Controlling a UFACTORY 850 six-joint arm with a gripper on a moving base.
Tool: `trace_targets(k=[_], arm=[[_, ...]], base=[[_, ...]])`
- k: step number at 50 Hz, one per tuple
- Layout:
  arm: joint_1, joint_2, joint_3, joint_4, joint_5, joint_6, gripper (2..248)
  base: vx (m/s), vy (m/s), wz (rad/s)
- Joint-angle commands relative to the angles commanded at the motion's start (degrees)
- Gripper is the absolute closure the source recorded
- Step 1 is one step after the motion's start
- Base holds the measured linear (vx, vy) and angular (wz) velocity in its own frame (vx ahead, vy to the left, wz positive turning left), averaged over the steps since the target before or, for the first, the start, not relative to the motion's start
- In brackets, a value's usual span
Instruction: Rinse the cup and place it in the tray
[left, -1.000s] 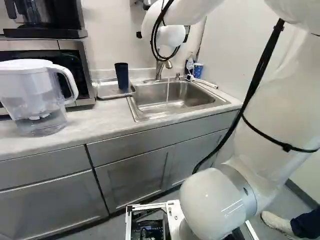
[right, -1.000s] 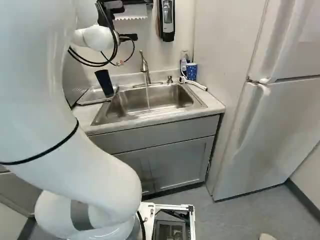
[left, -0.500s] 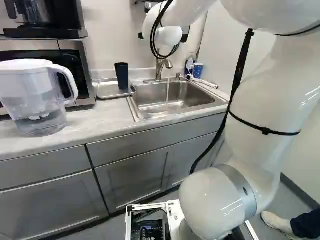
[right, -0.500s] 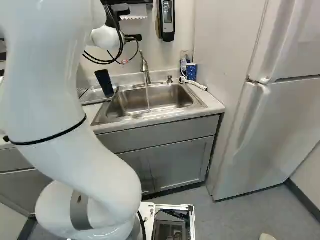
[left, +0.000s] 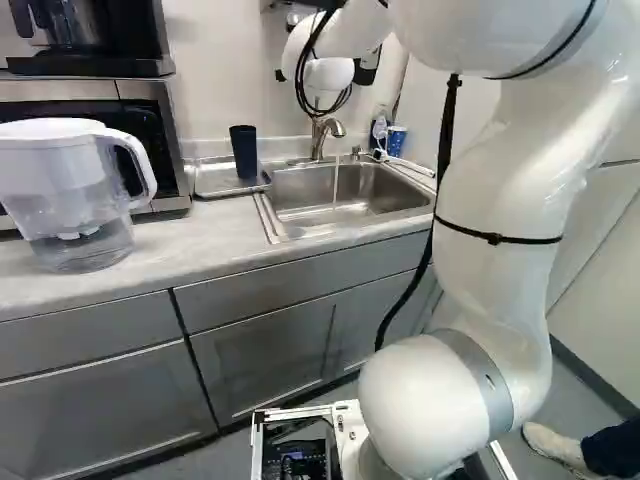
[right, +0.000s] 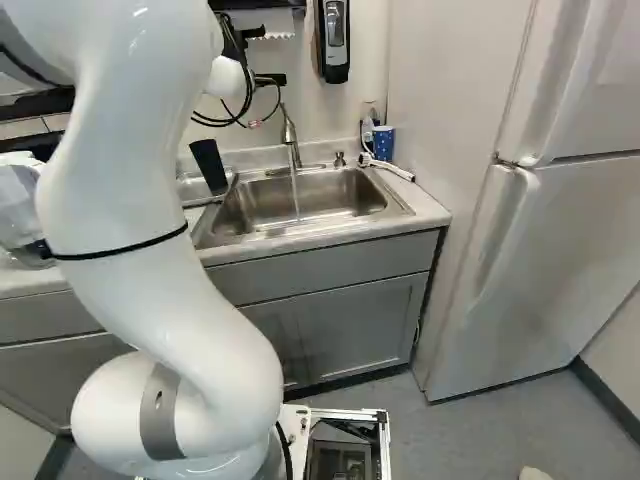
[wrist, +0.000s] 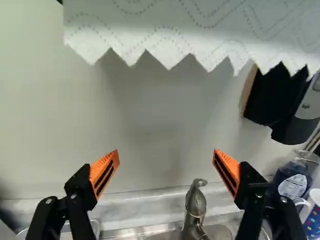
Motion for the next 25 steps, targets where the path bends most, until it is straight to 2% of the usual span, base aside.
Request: trace_targets(k=[13, 25], arm=[[0.3, -3.7, -4.2, 0.0, -1.8, 0.0, 3], [0.9, -4.3, -5.0, 0.0, -3.5, 0.0, 3]], base=[[0.000, 0.000, 0.000], [0.000, 0.000, 0.000]])
